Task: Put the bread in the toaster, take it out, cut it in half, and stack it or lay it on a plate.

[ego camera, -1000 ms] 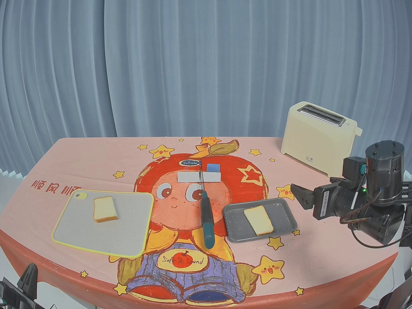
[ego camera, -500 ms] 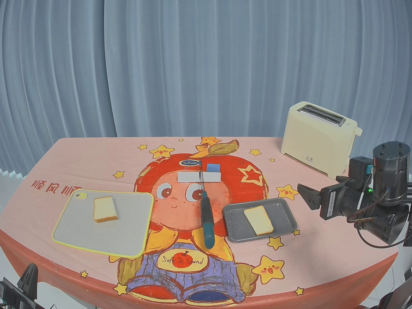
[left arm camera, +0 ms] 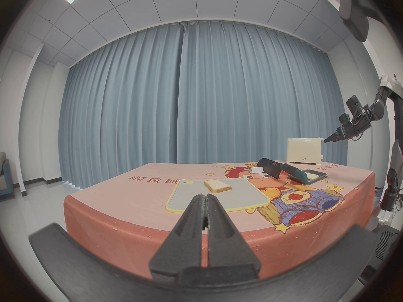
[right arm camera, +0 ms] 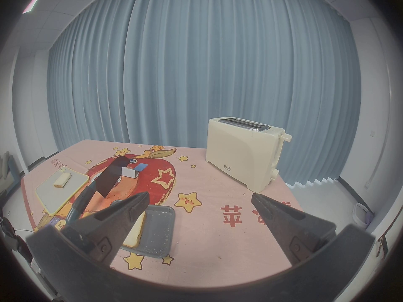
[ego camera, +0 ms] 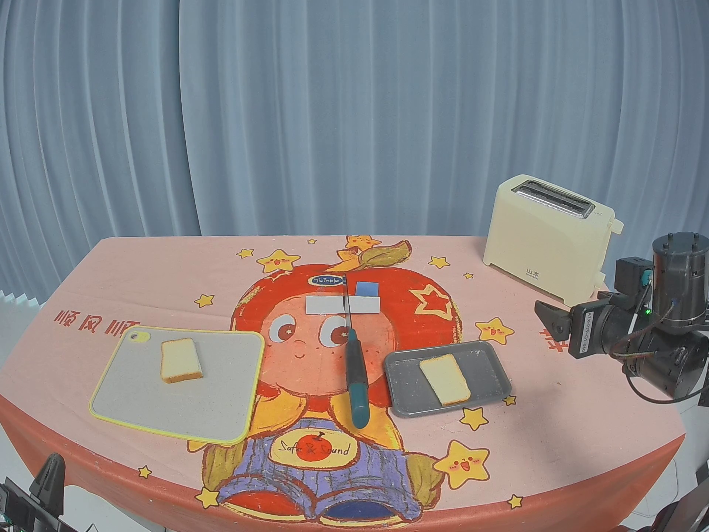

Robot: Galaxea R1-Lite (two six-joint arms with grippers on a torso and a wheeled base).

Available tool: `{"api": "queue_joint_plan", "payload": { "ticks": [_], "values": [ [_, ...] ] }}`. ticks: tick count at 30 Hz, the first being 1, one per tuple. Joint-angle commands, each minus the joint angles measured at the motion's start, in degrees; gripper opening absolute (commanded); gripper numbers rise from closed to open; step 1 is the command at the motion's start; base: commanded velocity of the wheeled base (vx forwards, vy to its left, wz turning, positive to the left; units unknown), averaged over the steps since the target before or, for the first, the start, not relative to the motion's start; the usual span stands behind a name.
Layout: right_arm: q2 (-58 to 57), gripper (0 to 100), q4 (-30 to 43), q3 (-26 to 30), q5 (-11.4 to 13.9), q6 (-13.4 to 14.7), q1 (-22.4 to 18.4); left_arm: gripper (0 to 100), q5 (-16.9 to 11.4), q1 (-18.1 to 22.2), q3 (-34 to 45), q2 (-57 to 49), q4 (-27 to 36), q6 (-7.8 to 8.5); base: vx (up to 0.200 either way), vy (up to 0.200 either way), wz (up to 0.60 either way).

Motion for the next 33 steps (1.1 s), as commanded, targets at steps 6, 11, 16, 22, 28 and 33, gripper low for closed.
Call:
{"api": "queue_joint_plan", "payload": {
  "ticks": [6,11,16,22,28,33],
  "values": [
    [0.2,100,0.0,0.0,0.5,-0.2,-0.9,0,0.0,0.0,1.0,-0.6,-0.1,-0.01,0.0,0.0,0.0],
    [0.1,100,0.1,0.3,0.5,-0.4,-1.0,0,0.0,0.0,1.0,-0.6,-0.1,-0.01,0.0,0.0,0.0],
    [-0.3,100,0.1,0.5,0.4,-0.4,-0.8,0,0.0,0.0,1.0,-0.6,-0.1,-0.01,0.0,0.0,0.0],
    [-0.3,100,0.1,0.5,0.4,-0.4,-1.0,0,0.0,0.1,1.0,-0.6,-0.1,-0.01,0.0,0.0,0.0],
    [-0.5,100,0.0,0.4,0.4,-0.4,-2.2,0,0.0,0.0,1.0,-0.6,-0.1,-0.01,0.0,0.0,0.0],
    [-0.3,100,0.0,0.4,0.5,-0.4,-2.6,0,0.0,0.0,1.0,-0.6,-0.2,-0.01,0.0,0.0,0.0]
  ]
}}
